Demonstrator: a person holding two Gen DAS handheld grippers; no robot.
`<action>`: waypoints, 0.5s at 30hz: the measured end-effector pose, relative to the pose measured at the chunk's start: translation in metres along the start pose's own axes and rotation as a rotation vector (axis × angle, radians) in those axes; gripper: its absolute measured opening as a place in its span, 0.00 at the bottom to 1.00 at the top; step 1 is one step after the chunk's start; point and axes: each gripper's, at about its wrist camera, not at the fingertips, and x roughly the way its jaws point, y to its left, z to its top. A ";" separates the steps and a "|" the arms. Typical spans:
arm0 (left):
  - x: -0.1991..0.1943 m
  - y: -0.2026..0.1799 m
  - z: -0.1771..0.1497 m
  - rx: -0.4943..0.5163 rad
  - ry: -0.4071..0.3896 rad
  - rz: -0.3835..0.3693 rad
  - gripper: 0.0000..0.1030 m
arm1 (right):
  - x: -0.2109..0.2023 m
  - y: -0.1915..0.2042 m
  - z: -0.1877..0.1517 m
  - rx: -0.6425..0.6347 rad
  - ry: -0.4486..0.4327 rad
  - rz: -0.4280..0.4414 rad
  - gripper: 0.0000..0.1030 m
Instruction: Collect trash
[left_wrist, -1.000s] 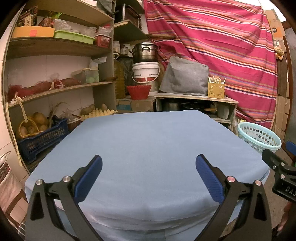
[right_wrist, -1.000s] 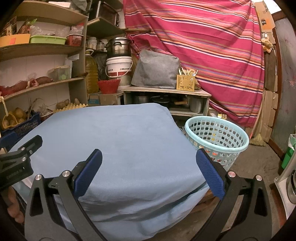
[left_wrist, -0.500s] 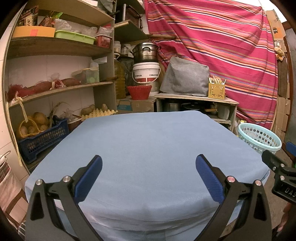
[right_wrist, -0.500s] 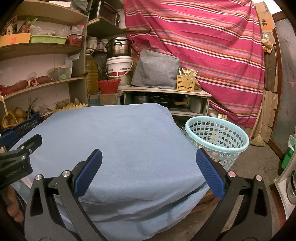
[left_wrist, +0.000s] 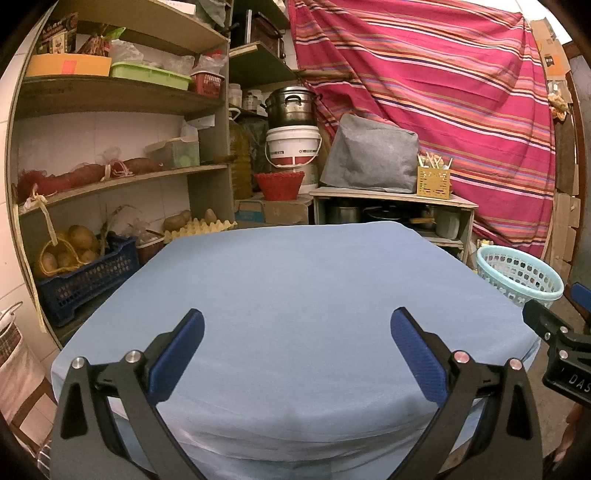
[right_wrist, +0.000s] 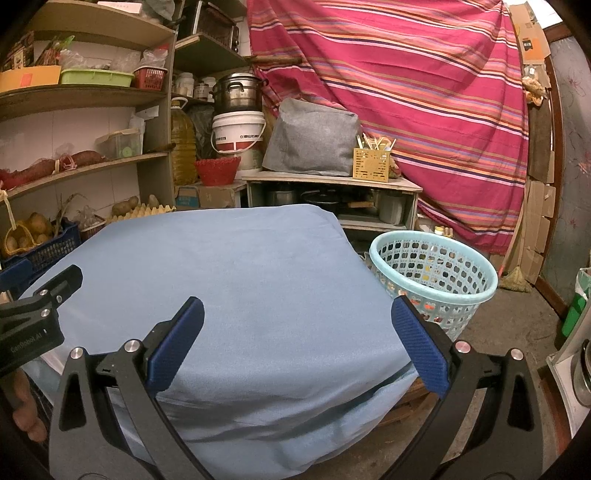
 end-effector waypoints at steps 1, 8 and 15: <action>-0.001 0.000 0.001 -0.001 0.000 0.001 0.96 | 0.000 0.000 0.000 -0.002 -0.002 -0.001 0.96; 0.000 0.000 0.001 0.000 0.000 0.000 0.96 | 0.000 -0.003 0.000 -0.008 -0.004 -0.002 0.96; 0.000 0.000 0.000 -0.001 0.000 0.000 0.96 | 0.000 -0.003 0.000 -0.010 -0.005 -0.002 0.96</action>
